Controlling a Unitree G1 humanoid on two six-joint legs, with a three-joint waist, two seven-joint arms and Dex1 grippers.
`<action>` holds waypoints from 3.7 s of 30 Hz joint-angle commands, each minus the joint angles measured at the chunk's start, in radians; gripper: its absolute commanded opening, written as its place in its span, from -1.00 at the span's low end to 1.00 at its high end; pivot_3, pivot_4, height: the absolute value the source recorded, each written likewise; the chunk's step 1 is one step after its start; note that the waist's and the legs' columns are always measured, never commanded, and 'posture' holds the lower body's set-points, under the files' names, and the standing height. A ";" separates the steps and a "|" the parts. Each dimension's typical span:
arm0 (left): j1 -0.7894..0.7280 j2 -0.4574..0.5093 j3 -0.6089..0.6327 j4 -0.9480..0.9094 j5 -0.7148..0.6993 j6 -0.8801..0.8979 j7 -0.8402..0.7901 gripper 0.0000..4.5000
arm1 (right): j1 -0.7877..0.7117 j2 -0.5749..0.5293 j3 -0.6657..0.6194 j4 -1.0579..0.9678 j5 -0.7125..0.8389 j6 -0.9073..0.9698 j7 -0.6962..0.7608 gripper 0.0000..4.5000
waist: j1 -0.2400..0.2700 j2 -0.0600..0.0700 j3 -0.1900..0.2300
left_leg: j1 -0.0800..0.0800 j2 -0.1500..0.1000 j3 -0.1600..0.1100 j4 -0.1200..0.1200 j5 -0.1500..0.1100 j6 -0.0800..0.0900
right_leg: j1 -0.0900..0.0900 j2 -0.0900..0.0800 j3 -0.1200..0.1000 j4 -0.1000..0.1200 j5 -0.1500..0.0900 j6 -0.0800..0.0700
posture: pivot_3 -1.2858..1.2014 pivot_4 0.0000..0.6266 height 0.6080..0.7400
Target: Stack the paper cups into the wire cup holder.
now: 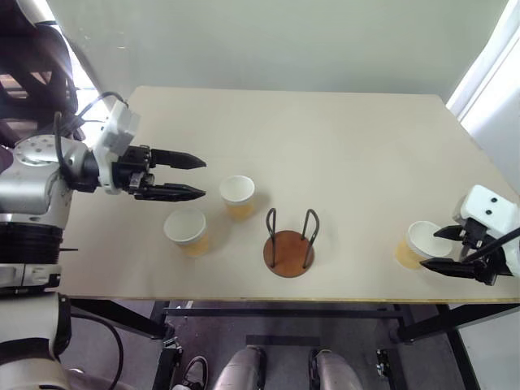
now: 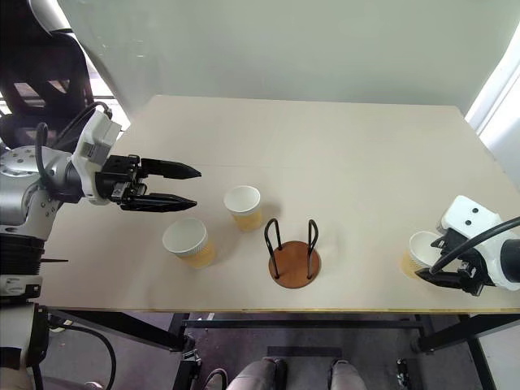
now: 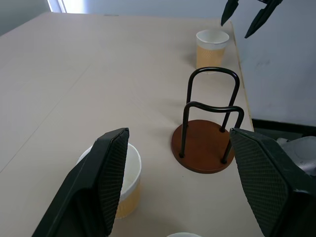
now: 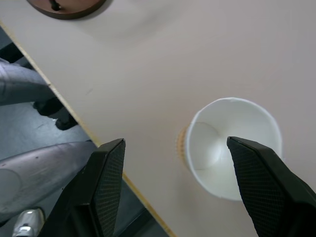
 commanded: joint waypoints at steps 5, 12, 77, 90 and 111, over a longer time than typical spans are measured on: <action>0.024 0.042 0.057 -0.055 -0.010 0.017 -0.032 0.55 | -0.099 0.002 0.160 0.068 -0.034 -0.098 -0.012 0.49 | -0.004 0.000 0.000 | 0.000 0.000 0.000 0.001 0.004 0.002 | 0.001 0.000 0.000 0.000 0.002 0.003 | 0.03 -0.52 1.00; 0.054 0.052 0.082 -0.088 -0.012 0.034 -0.026 0.55 | -0.145 0.010 0.276 0.123 -0.075 -0.146 -0.010 0.49 | -0.003 0.000 0.000 | 0.001 -0.001 0.000 0.001 0.007 0.002 | 0.002 0.000 0.000 0.000 0.003 0.005 | 0.03 -0.52 1.00; 0.231 0.076 0.304 -0.188 -0.195 0.178 0.006 0.55 | -0.972 0.529 0.652 0.021 0.162 0.132 -0.173 -0.99 | -0.015 0.000 0.000 | 0.001 0.000 -0.002 -0.001 0.009 -0.001 | -0.002 0.001 -0.002 0.002 0.007 -0.012 | 0.03 -0.52 1.00; 0.246 0.079 0.308 -0.199 -0.194 0.175 0.015 0.55 | -0.952 0.549 0.712 0.018 0.112 0.114 -0.185 -0.99 | -0.015 0.000 0.000 | 0.001 0.000 -0.002 -0.001 0.010 -0.002 | -0.003 0.001 -0.002 0.002 0.008 -0.015 | 0.03 -0.52 1.00; 0.237 0.110 0.279 -0.177 -0.144 0.142 -0.005 0.55 | -0.941 0.478 0.720 0.016 0.044 0.061 -0.122 0.31 | -0.015 0.000 0.000 | 0.000 0.000 -0.002 -0.001 0.009 -0.002 | -0.003 0.001 -0.002 0.002 0.008 -0.015 | 0.03 -0.52 1.00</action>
